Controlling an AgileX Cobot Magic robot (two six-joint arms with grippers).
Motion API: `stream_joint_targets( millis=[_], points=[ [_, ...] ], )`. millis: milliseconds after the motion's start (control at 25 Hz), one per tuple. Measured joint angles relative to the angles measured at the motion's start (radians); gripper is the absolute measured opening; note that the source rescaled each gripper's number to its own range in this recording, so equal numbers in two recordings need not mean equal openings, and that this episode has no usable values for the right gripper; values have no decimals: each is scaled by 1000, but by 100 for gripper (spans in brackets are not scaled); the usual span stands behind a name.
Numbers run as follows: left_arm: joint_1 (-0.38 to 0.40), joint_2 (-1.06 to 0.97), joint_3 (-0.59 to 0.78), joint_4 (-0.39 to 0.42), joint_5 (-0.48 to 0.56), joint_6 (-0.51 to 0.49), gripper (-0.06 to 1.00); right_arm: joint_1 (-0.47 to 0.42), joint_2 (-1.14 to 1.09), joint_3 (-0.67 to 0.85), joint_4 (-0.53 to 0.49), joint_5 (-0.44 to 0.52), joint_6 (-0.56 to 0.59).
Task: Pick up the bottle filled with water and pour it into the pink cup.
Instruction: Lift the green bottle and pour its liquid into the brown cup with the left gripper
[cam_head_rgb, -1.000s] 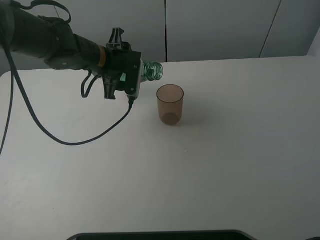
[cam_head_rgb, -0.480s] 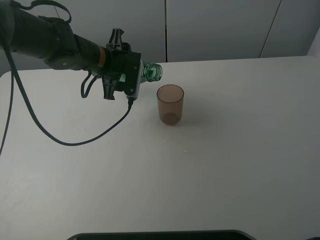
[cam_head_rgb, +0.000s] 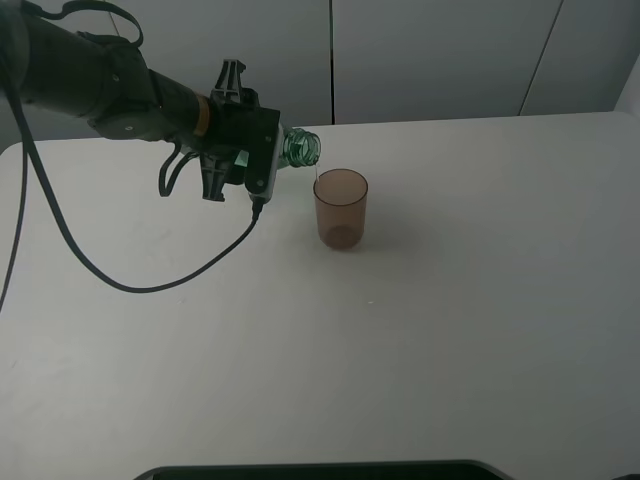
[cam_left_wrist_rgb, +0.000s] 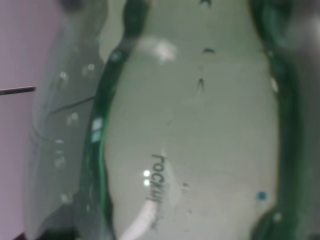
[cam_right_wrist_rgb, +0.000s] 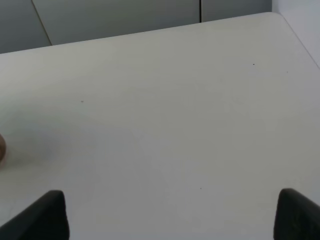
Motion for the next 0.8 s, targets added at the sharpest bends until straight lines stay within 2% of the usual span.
stream_joint_targets(
  millis=[800],
  points=[
    [-16,0,0,2,56,19,0,0,0,0,0,0,0]
  ],
)
